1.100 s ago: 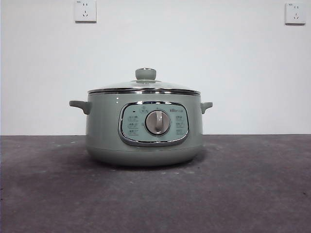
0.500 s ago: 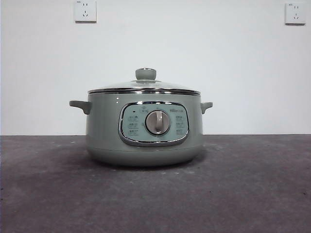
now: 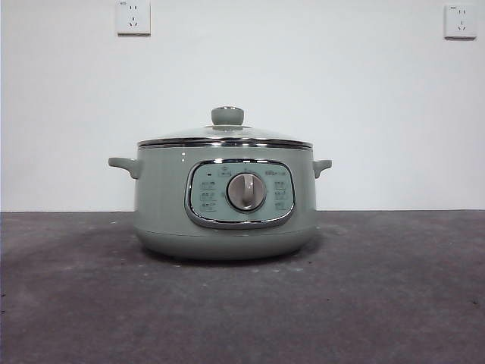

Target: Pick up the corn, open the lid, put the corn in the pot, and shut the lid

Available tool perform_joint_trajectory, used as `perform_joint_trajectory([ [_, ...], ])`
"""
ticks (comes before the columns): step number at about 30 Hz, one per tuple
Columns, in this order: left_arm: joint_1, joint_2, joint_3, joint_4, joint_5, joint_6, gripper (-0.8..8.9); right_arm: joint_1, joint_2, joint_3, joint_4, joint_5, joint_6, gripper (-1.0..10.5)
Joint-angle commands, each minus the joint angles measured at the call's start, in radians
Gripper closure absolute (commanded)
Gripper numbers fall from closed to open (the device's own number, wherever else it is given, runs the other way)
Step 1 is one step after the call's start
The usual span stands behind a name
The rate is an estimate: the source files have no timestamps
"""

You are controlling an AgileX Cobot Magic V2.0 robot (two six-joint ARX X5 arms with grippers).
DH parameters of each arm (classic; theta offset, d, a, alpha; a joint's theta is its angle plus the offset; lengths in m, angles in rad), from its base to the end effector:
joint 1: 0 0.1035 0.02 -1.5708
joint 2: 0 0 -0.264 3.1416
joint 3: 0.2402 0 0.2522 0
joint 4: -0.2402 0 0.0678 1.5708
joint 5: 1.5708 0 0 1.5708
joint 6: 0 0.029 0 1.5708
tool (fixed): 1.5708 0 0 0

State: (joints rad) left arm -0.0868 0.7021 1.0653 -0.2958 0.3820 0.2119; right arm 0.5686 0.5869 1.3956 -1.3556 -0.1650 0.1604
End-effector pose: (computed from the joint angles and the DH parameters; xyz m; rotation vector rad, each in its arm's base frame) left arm 0.1192 -0.0212 0.4235 0.2179 -0.1167 -0.4598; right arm 0.0044 0.0085 0.4182 0.0374 0.6030 0.6684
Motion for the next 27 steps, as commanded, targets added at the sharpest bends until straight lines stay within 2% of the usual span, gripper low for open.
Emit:
perform_joint_trajectory([
  [1,0.032,-0.09,-0.196,0.069,-0.067,0.013,8.17,0.002,-0.001,-0.005,-0.026,0.001,-0.007,9.5],
  [7,0.055,-0.288,-0.555,0.18,-0.199,-0.001,8.17,0.002,0.0,-0.005,-0.026,0.001,-0.007,9.5],
  [14,0.056,-0.48,-0.849,0.235,-0.23,-0.056,8.17,0.002,0.0,-0.005,-0.026,0.001,-0.007,9.5],
  [21,0.056,-0.607,-0.992,0.232,-0.308,-0.11,8.17,0.002,0.0,-0.005,-0.026,0.001,-0.007,9.5],
  [27,0.056,-0.687,-1.049,0.177,-0.308,-0.138,8.17,0.002,0.0,-0.005,-0.026,0.001,-0.007,9.5],
])
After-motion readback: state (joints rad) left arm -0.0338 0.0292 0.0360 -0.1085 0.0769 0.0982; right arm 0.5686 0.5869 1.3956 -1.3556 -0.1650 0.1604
